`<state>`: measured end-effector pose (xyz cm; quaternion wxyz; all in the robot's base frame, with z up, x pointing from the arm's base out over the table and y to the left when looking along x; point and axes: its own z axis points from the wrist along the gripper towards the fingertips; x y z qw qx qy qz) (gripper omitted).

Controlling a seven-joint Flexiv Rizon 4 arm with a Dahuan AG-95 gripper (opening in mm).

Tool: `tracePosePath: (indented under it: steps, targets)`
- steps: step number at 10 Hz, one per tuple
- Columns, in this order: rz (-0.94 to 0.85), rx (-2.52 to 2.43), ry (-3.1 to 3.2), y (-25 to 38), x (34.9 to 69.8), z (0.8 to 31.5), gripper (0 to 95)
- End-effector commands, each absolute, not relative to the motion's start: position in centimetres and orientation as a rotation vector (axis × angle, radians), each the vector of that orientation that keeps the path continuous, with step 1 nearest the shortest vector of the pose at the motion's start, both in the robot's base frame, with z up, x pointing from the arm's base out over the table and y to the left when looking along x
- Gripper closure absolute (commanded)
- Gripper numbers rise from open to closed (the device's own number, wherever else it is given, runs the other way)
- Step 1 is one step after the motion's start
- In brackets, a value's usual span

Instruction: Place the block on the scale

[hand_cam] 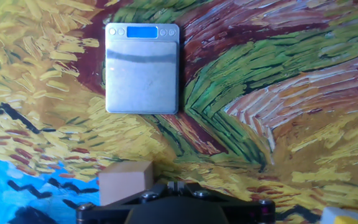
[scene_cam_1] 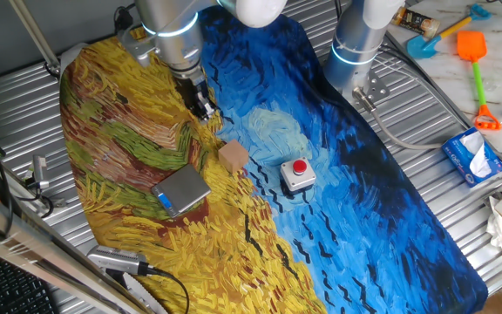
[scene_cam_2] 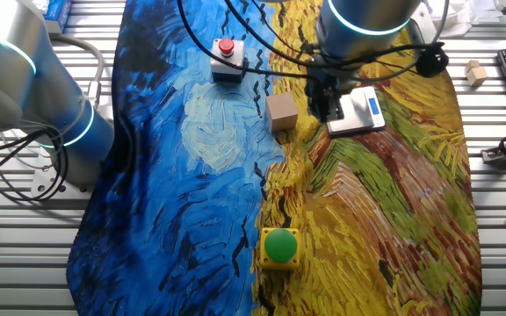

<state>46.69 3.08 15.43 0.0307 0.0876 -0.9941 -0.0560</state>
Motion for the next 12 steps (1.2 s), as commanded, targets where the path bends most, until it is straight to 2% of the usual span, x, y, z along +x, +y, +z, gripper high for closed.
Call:
tracePosePath:
  steps: [1, 2, 4, 12]
  targets:
    - [-0.244, 0.277, -3.061, 4.7, 45.5, 14.8, 95.0]
    - [-0.246, 0.280, -3.061, 4.9, 45.3, 14.5, 76.0]
    - [-0.255, 0.314, -3.057, 5.7, 44.7, 13.7, 0.0]
    - [-0.250, 0.233, -3.060, 7.9, 44.6, 11.5, 0.0]
